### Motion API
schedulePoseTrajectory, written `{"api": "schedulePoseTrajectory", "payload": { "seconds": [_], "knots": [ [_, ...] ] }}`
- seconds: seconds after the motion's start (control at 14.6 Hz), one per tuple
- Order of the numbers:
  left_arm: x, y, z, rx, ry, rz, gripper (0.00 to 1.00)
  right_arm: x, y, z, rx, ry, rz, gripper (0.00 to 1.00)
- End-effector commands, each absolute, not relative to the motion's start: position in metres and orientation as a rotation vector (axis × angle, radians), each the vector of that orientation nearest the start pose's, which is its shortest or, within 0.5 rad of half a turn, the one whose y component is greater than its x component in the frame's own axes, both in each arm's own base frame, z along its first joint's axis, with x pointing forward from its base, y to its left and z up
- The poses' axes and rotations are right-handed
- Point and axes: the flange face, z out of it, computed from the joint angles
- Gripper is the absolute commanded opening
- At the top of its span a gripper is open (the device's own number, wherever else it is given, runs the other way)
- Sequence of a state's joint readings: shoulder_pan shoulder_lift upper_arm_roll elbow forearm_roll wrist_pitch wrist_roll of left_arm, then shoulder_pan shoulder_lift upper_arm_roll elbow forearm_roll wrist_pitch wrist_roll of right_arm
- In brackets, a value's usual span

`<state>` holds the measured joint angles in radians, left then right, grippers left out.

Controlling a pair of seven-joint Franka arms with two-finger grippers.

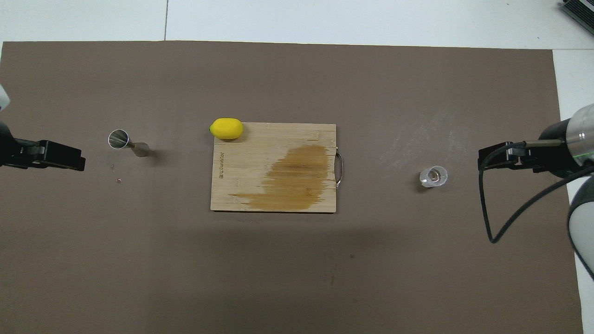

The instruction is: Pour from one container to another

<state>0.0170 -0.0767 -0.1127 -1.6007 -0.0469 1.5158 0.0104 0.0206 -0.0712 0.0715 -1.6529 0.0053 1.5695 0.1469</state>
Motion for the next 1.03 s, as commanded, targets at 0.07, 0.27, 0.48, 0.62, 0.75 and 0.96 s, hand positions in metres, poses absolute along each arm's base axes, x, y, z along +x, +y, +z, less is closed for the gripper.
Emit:
{"api": "schedulePoseTrajectory", "payload": {
  "seconds": [0.07, 0.27, 0.48, 0.62, 0.75, 0.96],
  "knots": [
    [0.515, -0.055, 0.649, -3.153, 0.198, 0.026, 1.0, 0.521, 0.046, 0.625, -3.149, 0.051, 0.019, 1.0],
    [0.512, -0.061, 0.648, -3.152, 0.198, 0.046, 1.0, 0.522, 0.047, 0.624, -3.149, 0.051, 0.021, 1.0],
    [0.512, -0.053, 0.646, -3.152, 0.191, 0.055, 1.0, 0.521, 0.046, 0.625, -3.15, 0.054, 0.021, 1.0],
    [0.508, -0.053, 0.642, -3.151, 0.173, 0.087, 1.0, 0.521, 0.045, 0.625, -3.149, 0.056, 0.021, 1.0],
    [0.507, -0.053, 0.642, -3.153, 0.096, 0.082, 1.0, 0.522, 0.046, 0.625, -3.149, 0.051, 0.016, 1.0],
    [0.505, -0.061, 0.64, -3.147, -0.078, 0.095, 1.0, 0.523, 0.041, 0.624, -3.149, 0.063, 0.014, 1.0]
  ]
}}
